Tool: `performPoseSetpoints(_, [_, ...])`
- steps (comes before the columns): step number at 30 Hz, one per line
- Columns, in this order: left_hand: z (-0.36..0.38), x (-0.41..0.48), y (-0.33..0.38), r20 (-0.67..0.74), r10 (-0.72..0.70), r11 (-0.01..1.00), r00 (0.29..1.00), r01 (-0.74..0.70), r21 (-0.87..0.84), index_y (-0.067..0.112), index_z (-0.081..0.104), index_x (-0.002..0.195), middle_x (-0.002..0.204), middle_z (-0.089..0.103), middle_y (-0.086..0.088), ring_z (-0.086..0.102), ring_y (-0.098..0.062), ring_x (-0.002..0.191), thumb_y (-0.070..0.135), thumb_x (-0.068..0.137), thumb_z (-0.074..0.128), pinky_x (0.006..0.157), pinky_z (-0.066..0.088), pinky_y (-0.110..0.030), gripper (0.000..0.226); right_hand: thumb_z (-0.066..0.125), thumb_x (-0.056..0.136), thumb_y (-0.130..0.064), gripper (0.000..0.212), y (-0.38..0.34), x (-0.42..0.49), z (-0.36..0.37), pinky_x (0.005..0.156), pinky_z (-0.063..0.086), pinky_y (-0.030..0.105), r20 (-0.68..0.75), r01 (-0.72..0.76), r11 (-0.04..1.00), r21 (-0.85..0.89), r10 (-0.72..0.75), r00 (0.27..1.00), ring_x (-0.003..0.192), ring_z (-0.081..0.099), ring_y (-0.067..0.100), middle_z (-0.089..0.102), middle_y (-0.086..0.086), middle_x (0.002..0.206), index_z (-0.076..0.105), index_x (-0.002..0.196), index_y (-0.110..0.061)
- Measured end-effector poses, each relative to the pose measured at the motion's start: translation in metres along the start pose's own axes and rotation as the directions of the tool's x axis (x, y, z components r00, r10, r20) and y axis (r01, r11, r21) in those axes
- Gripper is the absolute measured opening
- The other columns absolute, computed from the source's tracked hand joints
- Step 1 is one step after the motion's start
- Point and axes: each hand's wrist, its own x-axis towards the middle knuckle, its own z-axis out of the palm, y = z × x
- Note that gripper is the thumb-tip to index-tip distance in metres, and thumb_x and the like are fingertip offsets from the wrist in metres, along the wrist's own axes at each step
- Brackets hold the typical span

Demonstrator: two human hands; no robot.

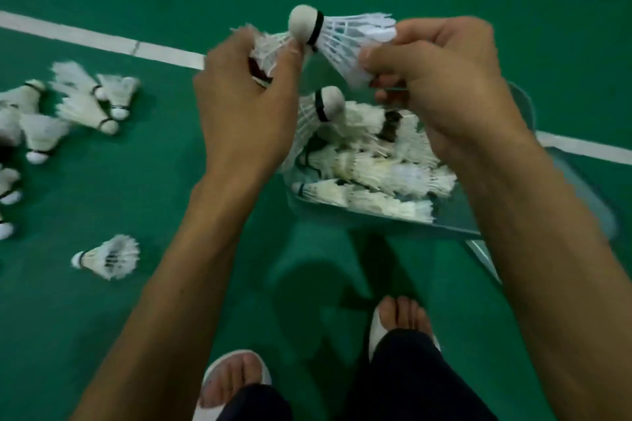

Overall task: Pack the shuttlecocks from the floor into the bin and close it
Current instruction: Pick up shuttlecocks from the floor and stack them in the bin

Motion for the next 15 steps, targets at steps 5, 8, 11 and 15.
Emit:
performPoseSetpoints(5, [0.072,-0.027,0.011,0.304,0.007,0.985,0.953,-0.058,0.162,0.012,0.057,0.074,0.061,0.056,0.006,0.053,-0.015,0.057,0.044,0.092,0.061,0.052,0.033,-0.03,0.037,0.076,0.076,-0.007,0.014,0.052,0.012,-0.089,0.067,0.057,0.041,-0.313,-0.163,0.932,-0.323,0.058,0.948,0.066,0.061,0.02,0.072,0.014,0.074,0.069,0.064,-0.01])
performPoseSetpoints(8, [0.087,-0.028,0.002,0.358,-0.099,0.95,0.928,-0.019,0.311,0.013,0.054,0.072,0.065,0.059,-0.001,0.058,-0.024,0.063,0.041,0.091,0.06,0.052,0.032,-0.031,0.034,0.065,0.081,-0.009,0.013,0.081,0.024,-0.108,0.074,0.056,0.037,-0.41,-0.275,0.737,-0.617,-0.003,0.912,0.078,0.066,0.03,0.072,0.02,0.084,0.076,0.086,-0.003])
performPoseSetpoints(11, [0.095,-0.026,-0.006,0.366,-0.14,0.921,0.92,-0.015,0.39,0.015,0.053,0.073,0.072,0.06,-0.004,0.059,-0.029,0.068,0.04,0.09,0.058,0.055,0.032,-0.032,0.03,0.06,0.078,-0.007,0.024,0.1,0.033,-0.106,0.078,0.056,0.037,-0.408,-0.309,0.653,-0.692,0.0,0.913,0.079,0.063,0.036,0.071,0.022,0.088,0.076,0.095,-0.002])
performPoseSetpoints(15, [0.094,-0.026,-0.014,0.433,-0.22,0.918,0.874,0.035,0.395,0.014,0.057,0.078,0.075,0.062,-0.005,0.062,-0.027,0.072,0.038,0.092,0.058,0.06,0.036,-0.032,0.028,0.06,0.085,-0.005,0.017,0.117,0.047,-0.093,0.078,0.05,0.034,-0.358,-0.319,0.626,-0.712,0.066,0.931,0.087,0.062,0.033,0.06,0.016,0.087,0.072,0.098,-0.003])
